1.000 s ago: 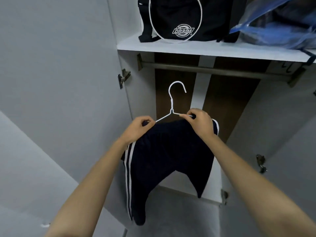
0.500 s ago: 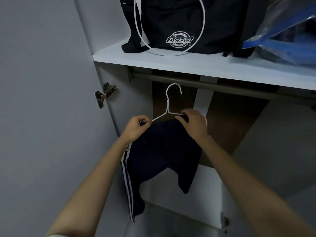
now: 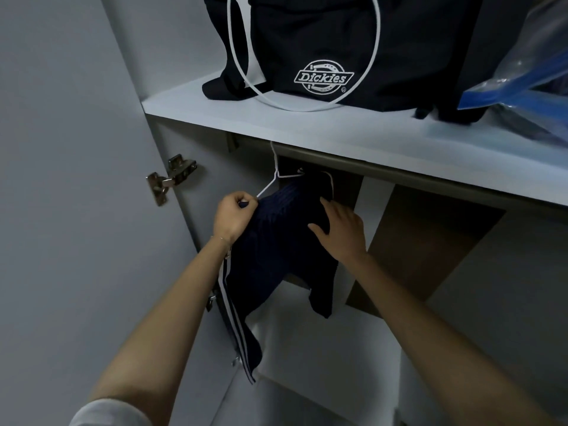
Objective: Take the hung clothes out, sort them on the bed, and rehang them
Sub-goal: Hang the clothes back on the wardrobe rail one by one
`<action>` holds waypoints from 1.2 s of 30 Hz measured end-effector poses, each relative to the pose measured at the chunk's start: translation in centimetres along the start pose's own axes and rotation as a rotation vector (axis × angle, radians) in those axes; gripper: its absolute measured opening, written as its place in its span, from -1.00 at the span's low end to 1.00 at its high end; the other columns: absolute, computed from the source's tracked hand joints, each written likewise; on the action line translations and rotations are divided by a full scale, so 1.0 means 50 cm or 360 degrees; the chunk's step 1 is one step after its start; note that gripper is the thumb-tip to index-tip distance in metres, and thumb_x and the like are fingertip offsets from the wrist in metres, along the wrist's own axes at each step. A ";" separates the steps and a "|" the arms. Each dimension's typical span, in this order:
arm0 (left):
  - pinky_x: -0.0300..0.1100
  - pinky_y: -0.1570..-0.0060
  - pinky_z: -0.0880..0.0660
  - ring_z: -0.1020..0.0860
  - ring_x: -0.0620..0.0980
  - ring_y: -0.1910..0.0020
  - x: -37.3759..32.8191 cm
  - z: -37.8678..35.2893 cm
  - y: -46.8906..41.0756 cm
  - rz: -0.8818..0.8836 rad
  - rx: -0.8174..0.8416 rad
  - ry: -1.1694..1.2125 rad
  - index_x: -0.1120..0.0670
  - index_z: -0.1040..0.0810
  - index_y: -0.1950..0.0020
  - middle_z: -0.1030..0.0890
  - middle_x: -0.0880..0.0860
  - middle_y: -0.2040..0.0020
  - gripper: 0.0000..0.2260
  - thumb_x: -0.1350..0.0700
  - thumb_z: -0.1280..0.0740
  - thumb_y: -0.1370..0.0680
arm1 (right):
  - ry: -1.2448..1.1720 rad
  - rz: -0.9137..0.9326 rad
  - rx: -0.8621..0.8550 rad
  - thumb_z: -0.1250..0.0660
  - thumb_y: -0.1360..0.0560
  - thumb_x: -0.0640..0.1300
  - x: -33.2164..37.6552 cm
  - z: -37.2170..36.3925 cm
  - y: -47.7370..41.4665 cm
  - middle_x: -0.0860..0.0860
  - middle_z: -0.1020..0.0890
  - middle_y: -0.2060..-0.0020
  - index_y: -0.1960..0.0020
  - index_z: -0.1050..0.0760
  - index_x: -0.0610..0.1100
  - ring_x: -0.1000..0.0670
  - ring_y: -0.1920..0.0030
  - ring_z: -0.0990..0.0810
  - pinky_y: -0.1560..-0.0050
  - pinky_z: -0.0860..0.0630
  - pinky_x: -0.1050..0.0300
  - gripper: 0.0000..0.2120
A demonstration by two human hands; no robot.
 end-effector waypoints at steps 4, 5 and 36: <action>-0.07 -0.06 -0.57 -0.62 -0.05 0.07 0.009 -0.010 -0.017 0.0038 -0.0068 -0.0025 -0.06 -0.59 0.24 -0.64 -0.13 0.19 -0.82 0.14 -0.32 -0.53 | 0.0000 0.0031 0.0054 -0.18 -0.57 0.26 0.009 -0.010 -0.021 -0.10 -0.27 -0.51 -0.59 -0.07 0.01 -0.18 -0.47 -0.26 -0.43 -0.23 -0.16 -0.31; -0.06 -0.05 -0.58 -0.62 -0.04 0.07 0.013 -0.013 -0.021 0.0052 -0.0075 -0.0030 -0.07 -0.59 0.24 -0.64 -0.12 0.19 -0.83 0.13 -0.31 -0.53 | 0.0009 0.0033 0.0064 -0.17 -0.58 0.26 0.011 -0.010 -0.026 -0.09 -0.25 -0.52 -0.59 -0.06 0.02 -0.18 -0.48 -0.24 -0.44 -0.21 -0.16 -0.31; 0.00 0.11 -0.40 -0.56 0.30 -0.01 0.113 0.016 -0.090 0.0250 -0.0450 -0.0737 0.21 -0.53 -0.08 -0.58 0.25 -0.07 -0.78 0.10 -0.17 -0.66 | -0.0116 0.0058 0.0146 -0.17 -0.59 0.23 0.012 -0.055 -0.071 -0.07 -0.31 -0.49 -0.59 -0.07 0.02 -0.16 -0.48 -0.24 -0.44 -0.23 -0.14 -0.34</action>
Point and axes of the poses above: each hand's wrist, its own y-axis away from the middle knuckle, its own z-axis out of the back of the hand, x = y × z, the point moved 8 cm from there along -y, towards the middle knuckle
